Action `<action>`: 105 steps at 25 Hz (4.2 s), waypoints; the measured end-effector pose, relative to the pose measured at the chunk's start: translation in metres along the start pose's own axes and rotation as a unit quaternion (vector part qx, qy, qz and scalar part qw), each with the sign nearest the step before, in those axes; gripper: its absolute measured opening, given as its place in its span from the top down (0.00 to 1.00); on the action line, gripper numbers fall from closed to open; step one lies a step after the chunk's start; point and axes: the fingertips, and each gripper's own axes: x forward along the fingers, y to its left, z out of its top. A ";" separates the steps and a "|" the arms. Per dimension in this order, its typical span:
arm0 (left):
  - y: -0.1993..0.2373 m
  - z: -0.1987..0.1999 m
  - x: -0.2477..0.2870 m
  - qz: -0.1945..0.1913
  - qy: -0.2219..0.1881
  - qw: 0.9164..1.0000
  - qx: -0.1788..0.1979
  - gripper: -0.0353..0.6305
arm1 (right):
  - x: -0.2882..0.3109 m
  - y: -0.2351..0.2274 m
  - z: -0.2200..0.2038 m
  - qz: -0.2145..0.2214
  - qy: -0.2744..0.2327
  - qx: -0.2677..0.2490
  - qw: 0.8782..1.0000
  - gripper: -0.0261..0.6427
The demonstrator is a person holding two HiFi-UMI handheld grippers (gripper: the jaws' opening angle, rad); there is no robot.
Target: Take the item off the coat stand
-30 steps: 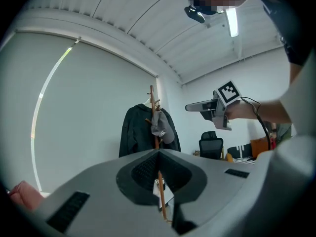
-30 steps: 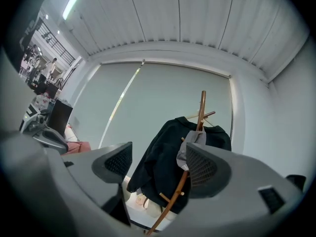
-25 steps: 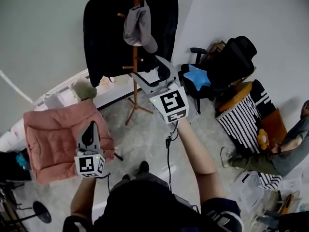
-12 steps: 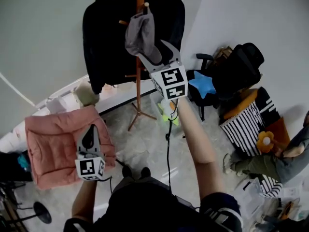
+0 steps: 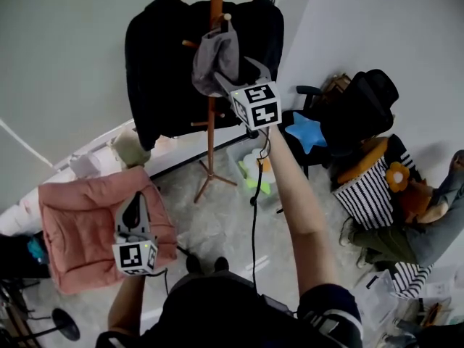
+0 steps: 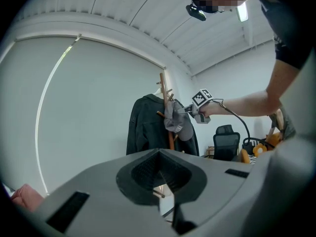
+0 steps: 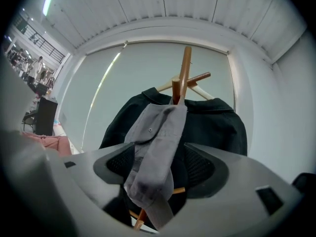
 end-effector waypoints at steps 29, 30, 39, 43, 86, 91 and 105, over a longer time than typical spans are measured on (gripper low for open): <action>0.012 -0.008 0.005 0.009 -0.001 1.000 0.003 0.91 | -0.004 -0.005 0.031 -0.022 -0.027 -0.019 0.999 0.92; 0.012 -0.007 0.004 0.009 0.000 1.000 0.004 0.91 | -0.007 -0.006 0.034 -0.024 -0.030 -0.019 0.999 0.92; 0.009 -0.006 -0.002 0.004 0.002 1.000 0.006 0.91 | -0.037 -0.005 0.069 -0.034 -0.058 -0.032 0.997 0.92; 0.007 -0.005 -0.004 0.002 0.001 1.000 0.006 0.91 | -0.049 -0.003 0.087 -0.038 -0.078 -0.039 0.995 0.92; -0.005 0.014 -0.027 -0.020 -0.025 0.999 0.026 0.91 | -0.229 0.084 0.044 -0.033 -0.095 -0.026 0.995 0.92; -0.007 0.013 -0.025 -0.021 -0.025 0.999 0.029 0.91 | -0.243 0.101 0.012 -0.024 -0.091 0.004 0.996 0.92; -0.001 0.006 -0.031 -0.016 -0.022 0.999 0.035 0.91 | -0.276 0.136 -0.073 -0.026 -0.026 0.065 0.997 0.92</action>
